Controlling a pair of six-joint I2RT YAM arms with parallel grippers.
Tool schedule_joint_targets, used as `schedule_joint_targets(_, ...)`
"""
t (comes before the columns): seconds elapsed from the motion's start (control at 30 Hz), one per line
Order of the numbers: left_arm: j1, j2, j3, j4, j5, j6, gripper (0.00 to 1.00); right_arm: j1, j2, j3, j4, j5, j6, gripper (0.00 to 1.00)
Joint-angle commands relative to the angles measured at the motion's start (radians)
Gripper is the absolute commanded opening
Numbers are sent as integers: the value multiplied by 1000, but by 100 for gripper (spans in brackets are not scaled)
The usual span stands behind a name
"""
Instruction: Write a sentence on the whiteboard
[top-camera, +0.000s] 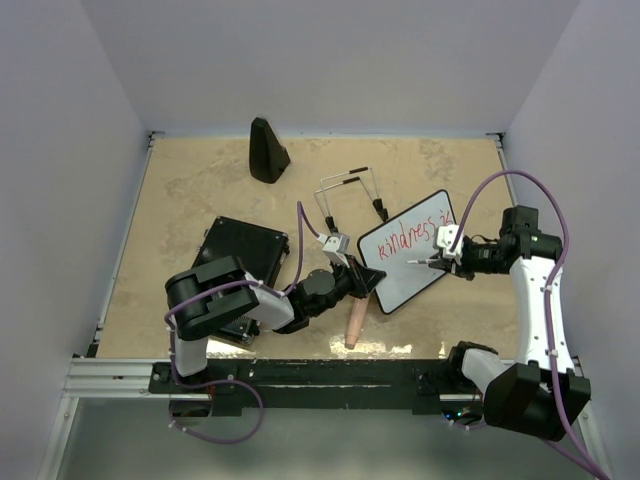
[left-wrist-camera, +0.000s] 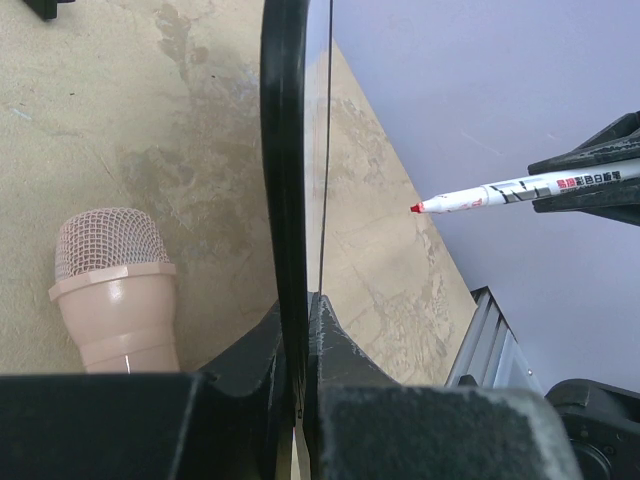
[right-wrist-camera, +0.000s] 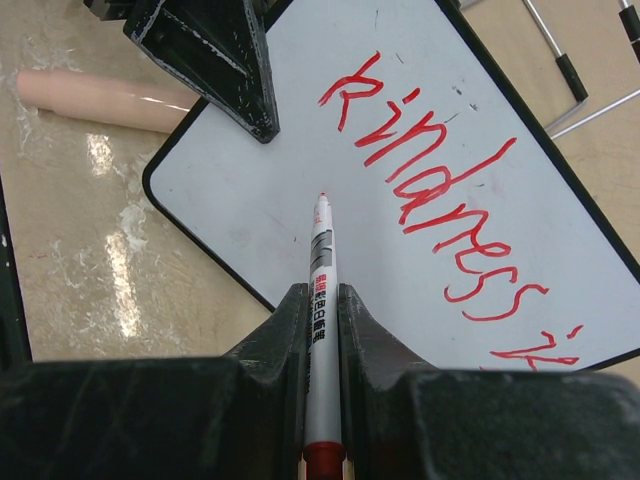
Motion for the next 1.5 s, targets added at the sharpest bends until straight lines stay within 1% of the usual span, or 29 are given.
schedule_joint_targets(0.0, -6, -9, 10, 58, -22, 34, 0, 12, -33, 8, -8, -24, -42, 0)
schedule_joint_targets(0.07, -6, -3, 18, 57, -19, 31, 0, 21, -44, -4, 32, -13, -2, 0)
schedule_joint_targets(0.2, -6, 8, 30, 55, -15, 28, 0, 43, -38, -38, 81, 16, 18, 0)
schedule_joint_targets(0.47, -6, 14, 44, 43, -10, 33, 0, 68, -36, -84, 144, 33, 23, 0)
schedule_joint_targets(1.27, -6, 6, 30, 49, 8, 24, 0, 86, -37, -104, 127, 23, -48, 0)
schedule_joint_targets(1.47, -6, 6, 32, 48, 12, 18, 0, 94, -44, -115, 145, 19, -23, 0)
